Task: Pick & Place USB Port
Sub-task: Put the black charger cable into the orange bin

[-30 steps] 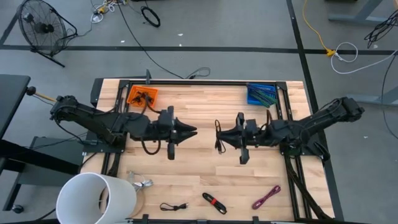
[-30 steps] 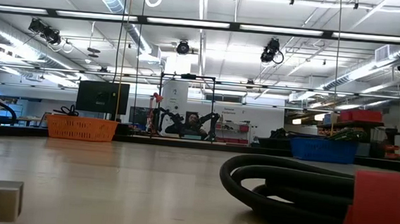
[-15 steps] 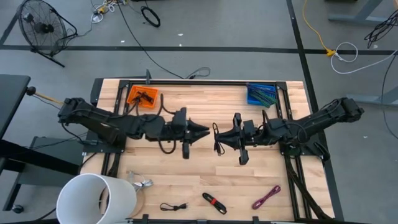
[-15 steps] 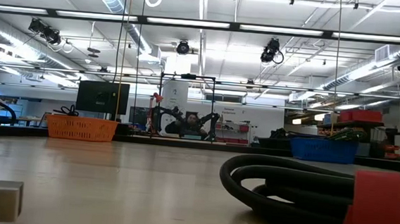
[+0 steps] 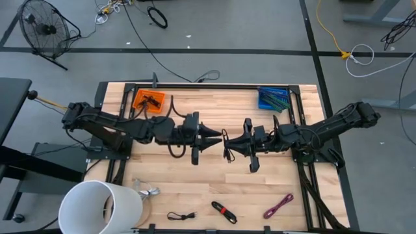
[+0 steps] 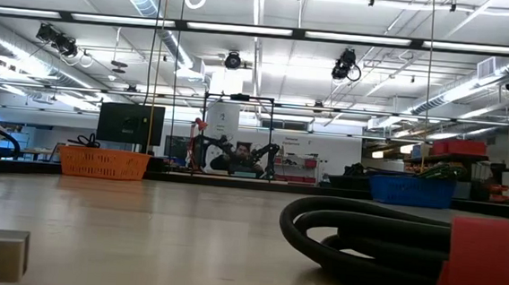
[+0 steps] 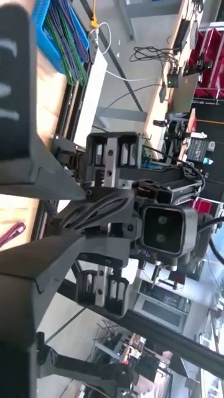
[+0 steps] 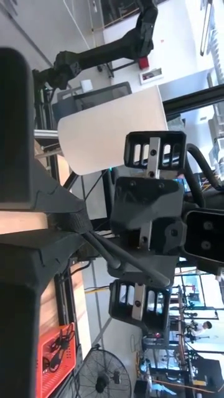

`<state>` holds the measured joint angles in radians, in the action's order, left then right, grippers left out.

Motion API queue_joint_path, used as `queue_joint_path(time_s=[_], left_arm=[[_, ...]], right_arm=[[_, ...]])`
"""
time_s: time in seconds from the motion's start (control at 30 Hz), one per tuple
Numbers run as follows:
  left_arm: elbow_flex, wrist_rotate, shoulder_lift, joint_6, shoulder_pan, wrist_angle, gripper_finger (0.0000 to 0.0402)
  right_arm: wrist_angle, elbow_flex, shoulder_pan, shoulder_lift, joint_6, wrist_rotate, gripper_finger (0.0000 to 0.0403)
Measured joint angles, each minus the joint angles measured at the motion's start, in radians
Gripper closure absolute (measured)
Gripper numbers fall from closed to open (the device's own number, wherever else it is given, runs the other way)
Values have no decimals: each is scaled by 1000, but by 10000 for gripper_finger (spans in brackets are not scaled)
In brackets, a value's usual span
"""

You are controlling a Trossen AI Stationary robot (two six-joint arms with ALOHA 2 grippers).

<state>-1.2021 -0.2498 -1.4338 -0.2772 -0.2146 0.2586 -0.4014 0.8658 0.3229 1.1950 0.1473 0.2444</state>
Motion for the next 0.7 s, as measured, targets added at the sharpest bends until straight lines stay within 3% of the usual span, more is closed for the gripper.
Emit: queue_joint_path(time_s=[0.37,0.7], left_arm=[[0,-1,0,0,5,5,207],[1,-5,-24,-1,22,27,200]], right_arm=[[-37,1,-9,12,-2,1,388],[-95,19,-35,81,-5,-30,388]])
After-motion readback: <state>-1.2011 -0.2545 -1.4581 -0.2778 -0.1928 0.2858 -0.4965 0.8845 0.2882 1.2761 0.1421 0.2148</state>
